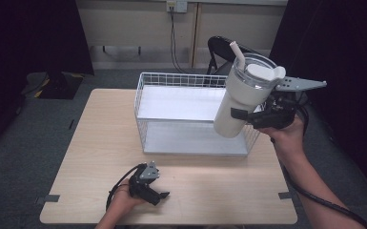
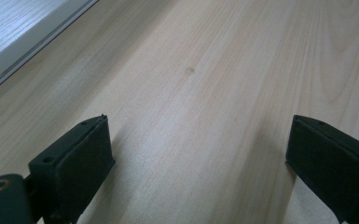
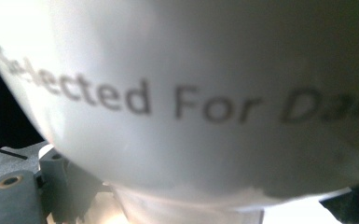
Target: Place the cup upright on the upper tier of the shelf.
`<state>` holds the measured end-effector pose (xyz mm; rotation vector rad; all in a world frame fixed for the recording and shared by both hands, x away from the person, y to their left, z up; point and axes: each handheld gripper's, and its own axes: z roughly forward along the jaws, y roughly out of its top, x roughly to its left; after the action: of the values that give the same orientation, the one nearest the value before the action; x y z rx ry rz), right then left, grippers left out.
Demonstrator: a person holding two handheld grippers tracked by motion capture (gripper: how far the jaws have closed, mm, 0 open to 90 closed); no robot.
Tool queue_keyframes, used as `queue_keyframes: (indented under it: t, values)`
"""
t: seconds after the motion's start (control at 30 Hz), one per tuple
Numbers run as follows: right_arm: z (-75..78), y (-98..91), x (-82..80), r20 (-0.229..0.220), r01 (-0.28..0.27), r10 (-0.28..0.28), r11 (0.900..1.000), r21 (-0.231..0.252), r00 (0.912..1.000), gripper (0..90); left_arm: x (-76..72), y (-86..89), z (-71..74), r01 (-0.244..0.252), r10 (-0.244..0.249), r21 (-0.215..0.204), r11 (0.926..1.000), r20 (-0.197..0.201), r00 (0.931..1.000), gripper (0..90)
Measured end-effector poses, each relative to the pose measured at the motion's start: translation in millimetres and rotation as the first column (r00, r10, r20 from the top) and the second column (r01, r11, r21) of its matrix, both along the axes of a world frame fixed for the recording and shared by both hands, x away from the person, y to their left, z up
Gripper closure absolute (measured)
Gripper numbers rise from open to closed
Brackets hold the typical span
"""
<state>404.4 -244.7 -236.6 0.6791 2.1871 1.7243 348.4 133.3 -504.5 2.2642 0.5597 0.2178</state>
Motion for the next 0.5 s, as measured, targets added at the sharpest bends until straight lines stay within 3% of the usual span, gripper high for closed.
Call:
queue_keyframes:
  t: [0.5]
  values:
    - [8.4,2.3,19.7,0.0,0.062,-0.062,0.998,0.012,0.9981,9.6,-0.3,-0.2,-0.2,-0.005,0.005,-0.004,1.0,-0.001,1.0,6.3]
